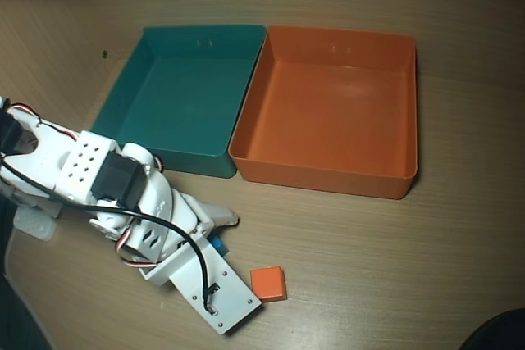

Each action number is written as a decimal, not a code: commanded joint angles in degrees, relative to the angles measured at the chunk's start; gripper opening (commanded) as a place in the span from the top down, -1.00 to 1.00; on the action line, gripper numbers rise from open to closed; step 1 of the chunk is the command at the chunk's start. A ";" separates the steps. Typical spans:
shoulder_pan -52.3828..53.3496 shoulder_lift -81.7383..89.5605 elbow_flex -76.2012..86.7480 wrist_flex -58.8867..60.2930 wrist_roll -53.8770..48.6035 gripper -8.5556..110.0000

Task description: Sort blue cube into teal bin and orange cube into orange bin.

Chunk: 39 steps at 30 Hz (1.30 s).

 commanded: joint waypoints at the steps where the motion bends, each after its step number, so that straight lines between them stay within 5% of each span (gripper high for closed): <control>1: 0.09 1.41 -3.60 -0.53 0.09 0.23; 6: 0.09 1.41 -3.60 -0.53 0.09 0.32; 16: 0.18 1.49 -3.60 -0.53 0.09 0.97; 30: -3.34 17.93 -15.56 -0.53 -0.44 0.92; 39: -12.66 28.04 -13.45 0.35 -22.41 0.93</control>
